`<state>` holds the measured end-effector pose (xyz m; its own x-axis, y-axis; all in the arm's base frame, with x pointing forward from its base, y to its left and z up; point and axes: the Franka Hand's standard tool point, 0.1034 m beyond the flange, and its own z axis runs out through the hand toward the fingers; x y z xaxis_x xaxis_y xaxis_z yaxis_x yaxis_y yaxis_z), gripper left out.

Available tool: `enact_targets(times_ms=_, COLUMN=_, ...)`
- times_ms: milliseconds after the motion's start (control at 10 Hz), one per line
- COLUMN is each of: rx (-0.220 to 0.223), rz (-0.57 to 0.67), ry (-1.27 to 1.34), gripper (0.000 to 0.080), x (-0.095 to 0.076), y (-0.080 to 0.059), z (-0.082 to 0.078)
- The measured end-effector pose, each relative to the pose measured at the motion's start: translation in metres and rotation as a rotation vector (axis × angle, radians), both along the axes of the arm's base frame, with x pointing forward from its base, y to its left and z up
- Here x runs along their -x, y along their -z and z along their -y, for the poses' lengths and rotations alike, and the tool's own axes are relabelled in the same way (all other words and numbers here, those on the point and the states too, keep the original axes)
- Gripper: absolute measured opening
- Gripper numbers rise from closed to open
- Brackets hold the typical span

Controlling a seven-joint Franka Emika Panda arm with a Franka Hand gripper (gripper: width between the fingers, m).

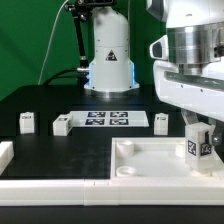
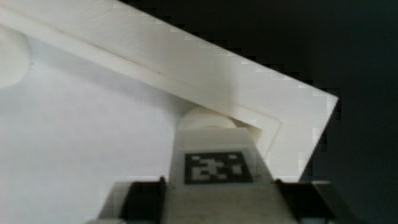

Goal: Assemble one leg

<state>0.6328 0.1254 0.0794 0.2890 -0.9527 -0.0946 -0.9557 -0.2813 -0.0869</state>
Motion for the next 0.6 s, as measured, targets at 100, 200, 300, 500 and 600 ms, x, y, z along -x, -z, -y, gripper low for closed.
enact_targets(times_ms=100, rx=0.002, rz=0.005, ry=-0.04, gripper=0.0291, x=0.0, y=0.0001, z=0.0001)
enact_targets(times_ms=200, rx=0.004, rz=0.009, ry=-0.079, gripper=0.0385, x=0.0001, y=0.0001, z=-0.0003)
enact_targets(times_ms=300, rx=0.003, rz=0.009, ry=-0.079, gripper=0.0538, x=0.0003, y=0.0001, z=-0.0011)
enact_targets(times_ms=500, rx=0.022, rz=0.025, ry=-0.381, gripper=0.063, x=0.0026, y=0.0011, z=0.0032)
enact_targets(times_ms=600, rx=0.029, rz=0.033, ry=-0.513, gripper=0.063, x=0.0034, y=0.0015, z=0.0044)
